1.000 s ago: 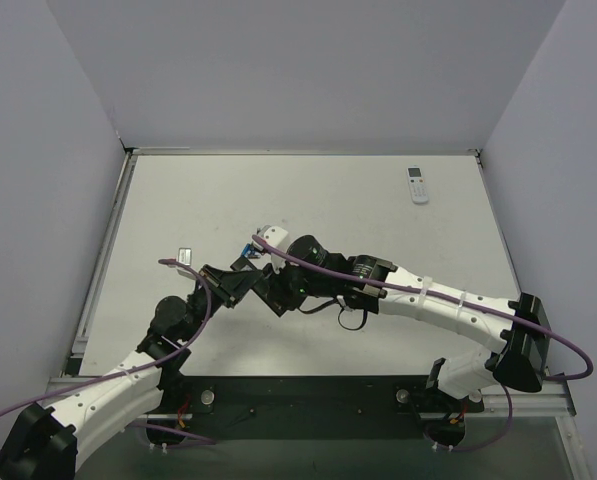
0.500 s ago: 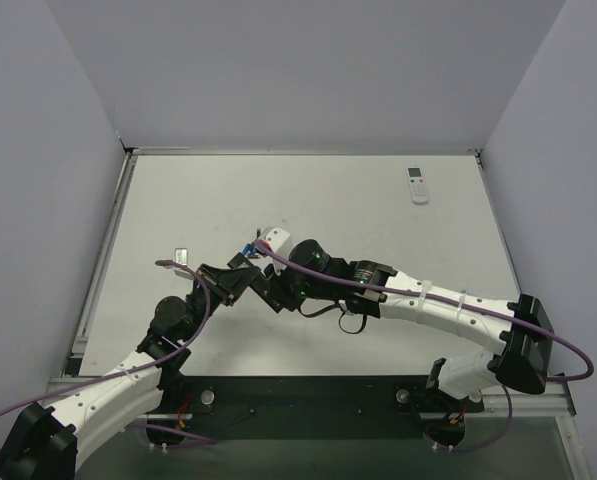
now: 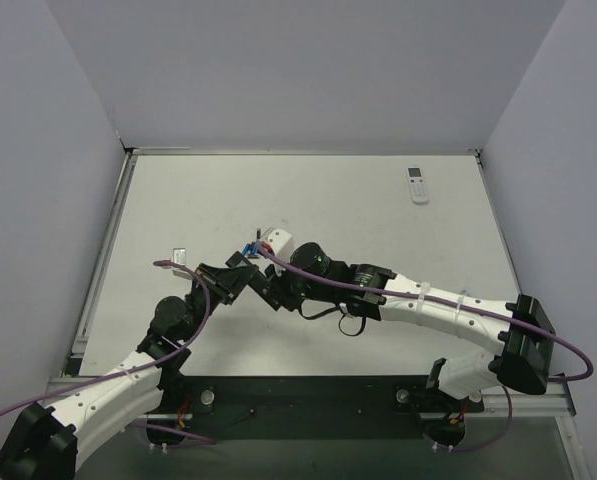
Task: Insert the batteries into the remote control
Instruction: Load the battery into the remote control.
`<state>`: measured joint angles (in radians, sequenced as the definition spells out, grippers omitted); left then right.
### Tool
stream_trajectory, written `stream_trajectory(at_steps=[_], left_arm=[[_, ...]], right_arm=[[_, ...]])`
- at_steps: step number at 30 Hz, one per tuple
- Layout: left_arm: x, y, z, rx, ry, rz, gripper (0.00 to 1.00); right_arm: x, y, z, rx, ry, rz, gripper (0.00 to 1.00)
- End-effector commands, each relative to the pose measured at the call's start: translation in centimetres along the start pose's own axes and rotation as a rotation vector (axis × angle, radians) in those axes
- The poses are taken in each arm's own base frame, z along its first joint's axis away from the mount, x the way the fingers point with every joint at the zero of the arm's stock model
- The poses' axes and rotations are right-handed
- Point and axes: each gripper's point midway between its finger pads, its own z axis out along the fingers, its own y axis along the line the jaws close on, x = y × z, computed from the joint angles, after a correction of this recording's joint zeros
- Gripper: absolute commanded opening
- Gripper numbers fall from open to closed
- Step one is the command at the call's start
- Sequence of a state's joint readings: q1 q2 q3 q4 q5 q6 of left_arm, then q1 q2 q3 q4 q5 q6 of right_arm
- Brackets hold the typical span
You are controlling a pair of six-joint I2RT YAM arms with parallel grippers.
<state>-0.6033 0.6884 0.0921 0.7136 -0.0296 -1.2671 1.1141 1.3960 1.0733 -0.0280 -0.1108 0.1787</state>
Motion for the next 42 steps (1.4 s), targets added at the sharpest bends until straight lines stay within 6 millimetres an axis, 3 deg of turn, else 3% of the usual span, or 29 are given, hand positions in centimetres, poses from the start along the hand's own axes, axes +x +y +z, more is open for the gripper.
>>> stream_trajectory(at_steps=[1, 8, 15, 20, 23, 28, 33, 36, 42], left_arm=[[-3.5, -13.6, -1.6, 0.453, -0.086, -0.085, 0.00], [-3.1, -15.3, -1.7, 0.501, -0.056, -0.030, 0.00], [-2.4, -15.7, -1.8, 0.516, -0.020, 0.014, 0.00], [-1.6, -15.3, -1.7, 0.506, 0.015, 0.047, 0.00], [-1.1, -14.5, -1.6, 0.484, 0.033, 0.080, 0.00], [0.2, -10.4, -0.8, 0.335, 0.082, 0.175, 0.00], [0.5, -5.6, -0.5, 0.163, 0.087, 0.299, 0.00], [-0.1, -3.2, -0.4, 0.039, 0.081, 0.363, 0.00], [-2.0, 1.0, -1.3, -0.210, 0.040, 0.473, 0.00]], right_arm=[[6.8, -0.4, 0.4, 0.020, 0.224, -0.018, 0.00], [8.2, -1.1, 0.9, 0.053, 0.293, -0.020, 0.00], [9.3, -1.7, 1.1, 0.081, 0.352, -0.007, 0.00], [8.5, -1.2, 1.0, 0.064, 0.337, 0.002, 0.00], [6.8, -0.8, 0.5, 0.048, 0.288, 0.005, 0.00], [2.2, 0.1, -1.5, 0.012, 0.142, 0.008, 0.04], [-2.1, 0.5, -3.9, -0.021, -0.011, 0.004, 0.29], [-4.2, 0.1, -5.1, -0.011, -0.091, 0.004, 0.43], [-6.3, -3.7, -5.8, 0.094, -0.162, 0.057, 0.69]])
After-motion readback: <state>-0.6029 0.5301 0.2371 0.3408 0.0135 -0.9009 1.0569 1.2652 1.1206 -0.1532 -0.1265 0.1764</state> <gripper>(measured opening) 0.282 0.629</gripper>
